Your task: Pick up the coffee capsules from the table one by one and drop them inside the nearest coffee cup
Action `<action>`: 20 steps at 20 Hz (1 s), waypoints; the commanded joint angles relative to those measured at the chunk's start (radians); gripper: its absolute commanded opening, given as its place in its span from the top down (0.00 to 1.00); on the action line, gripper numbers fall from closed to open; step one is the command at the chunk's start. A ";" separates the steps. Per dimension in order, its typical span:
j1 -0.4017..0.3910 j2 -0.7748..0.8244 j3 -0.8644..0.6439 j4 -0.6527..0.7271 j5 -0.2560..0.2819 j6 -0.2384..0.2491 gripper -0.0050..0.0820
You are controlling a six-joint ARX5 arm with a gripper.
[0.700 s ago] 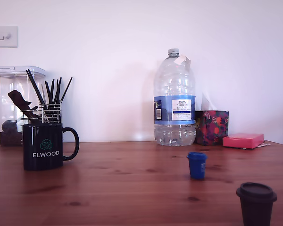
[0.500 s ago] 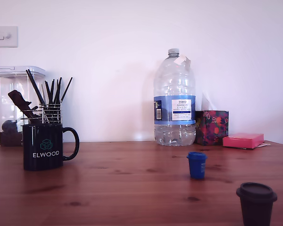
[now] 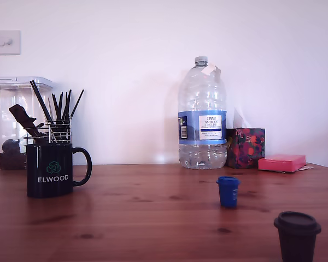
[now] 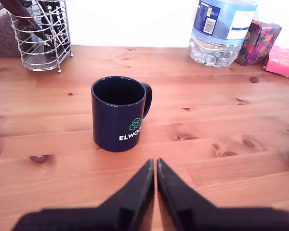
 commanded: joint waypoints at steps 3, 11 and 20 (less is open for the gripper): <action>0.004 -0.002 -0.015 0.014 0.004 -0.025 0.97; -0.014 0.012 -0.014 0.147 0.122 -0.212 0.97; -0.325 0.264 -0.014 0.451 0.330 -0.103 0.97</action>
